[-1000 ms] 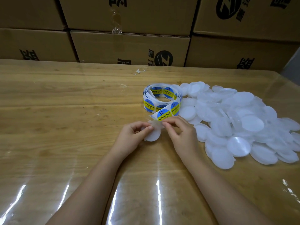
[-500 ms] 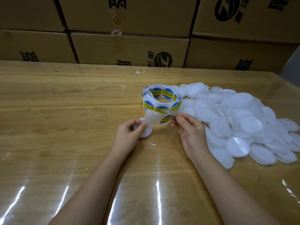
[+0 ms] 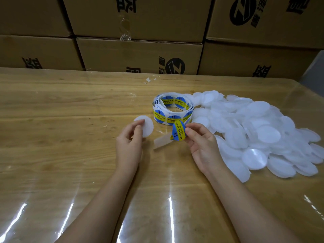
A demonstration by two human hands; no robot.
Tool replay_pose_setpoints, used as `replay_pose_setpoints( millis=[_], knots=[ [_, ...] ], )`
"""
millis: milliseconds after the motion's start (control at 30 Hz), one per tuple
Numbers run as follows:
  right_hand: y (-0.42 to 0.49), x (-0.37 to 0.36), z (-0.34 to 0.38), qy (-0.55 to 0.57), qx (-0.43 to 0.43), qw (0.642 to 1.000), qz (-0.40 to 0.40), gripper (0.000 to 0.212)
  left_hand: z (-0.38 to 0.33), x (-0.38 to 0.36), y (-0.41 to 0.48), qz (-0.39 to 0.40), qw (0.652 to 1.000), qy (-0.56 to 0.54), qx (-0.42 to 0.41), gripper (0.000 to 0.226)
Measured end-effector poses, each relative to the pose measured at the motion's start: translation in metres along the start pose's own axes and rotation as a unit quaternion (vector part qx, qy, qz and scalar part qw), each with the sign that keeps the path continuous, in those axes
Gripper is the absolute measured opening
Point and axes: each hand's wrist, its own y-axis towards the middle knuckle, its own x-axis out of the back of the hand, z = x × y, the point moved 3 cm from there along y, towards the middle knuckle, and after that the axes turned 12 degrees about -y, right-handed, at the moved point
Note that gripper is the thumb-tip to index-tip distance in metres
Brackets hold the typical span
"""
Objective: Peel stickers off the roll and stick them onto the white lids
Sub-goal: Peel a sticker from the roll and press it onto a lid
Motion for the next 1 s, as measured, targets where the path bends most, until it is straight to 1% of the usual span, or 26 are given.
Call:
replay_pose_setpoints(
  millis=[67,133,167,233,333,467,500,567,667,833,1000],
  knots=[
    [0.0,-0.001,0.0,0.0,-0.003,1.0,0.007,0.021,-0.002,-0.009,-0.005,0.046,0.996,-0.078,0.008,0.04],
    [0.0,-0.002,0.0,-0.003,-0.004,1.0,0.013,0.024,0.001,-0.018,-0.012,0.1,0.985,-0.134,0.05,0.048],
    [-0.001,-0.002,0.0,-0.003,-0.004,1.0,0.013,0.023,0.004,-0.021,-0.014,0.124,0.977,-0.153,0.079,0.048],
    [-0.001,-0.003,0.0,-0.001,-0.004,1.0,0.007,0.022,0.008,-0.025,-0.016,0.159,0.96,-0.183,0.141,0.04],
    [-0.002,-0.003,0.0,0.005,-0.002,1.0,-0.006,0.018,0.011,-0.025,-0.015,0.18,0.949,-0.182,0.181,0.034],
    [-0.001,-0.002,0.001,-0.008,0.012,0.999,-0.028,0.013,0.014,-0.025,-0.014,0.189,0.947,-0.178,0.19,0.032],
    [-0.001,-0.001,0.001,-0.025,0.018,0.999,-0.038,0.011,0.014,-0.025,-0.014,0.19,0.947,-0.177,0.191,0.033],
    [-0.001,0.0,0.0,-0.068,0.031,0.996,-0.054,0.015,0.014,-0.025,-0.014,0.195,0.947,-0.172,0.187,0.032],
    [-0.002,0.001,-0.001,-0.123,0.038,0.989,-0.069,0.016,0.014,-0.026,-0.016,0.205,0.949,-0.159,0.181,0.026],
    [-0.003,-0.001,-0.003,-0.155,0.036,0.985,-0.064,0.016,0.013,-0.026,-0.017,0.206,0.95,-0.153,0.178,0.015],
    [-0.002,-0.002,-0.006,-0.178,0.034,0.982,-0.06,0.016,0.011,-0.027,-0.017,0.206,0.949,-0.159,0.175,0.026]
  ],
)
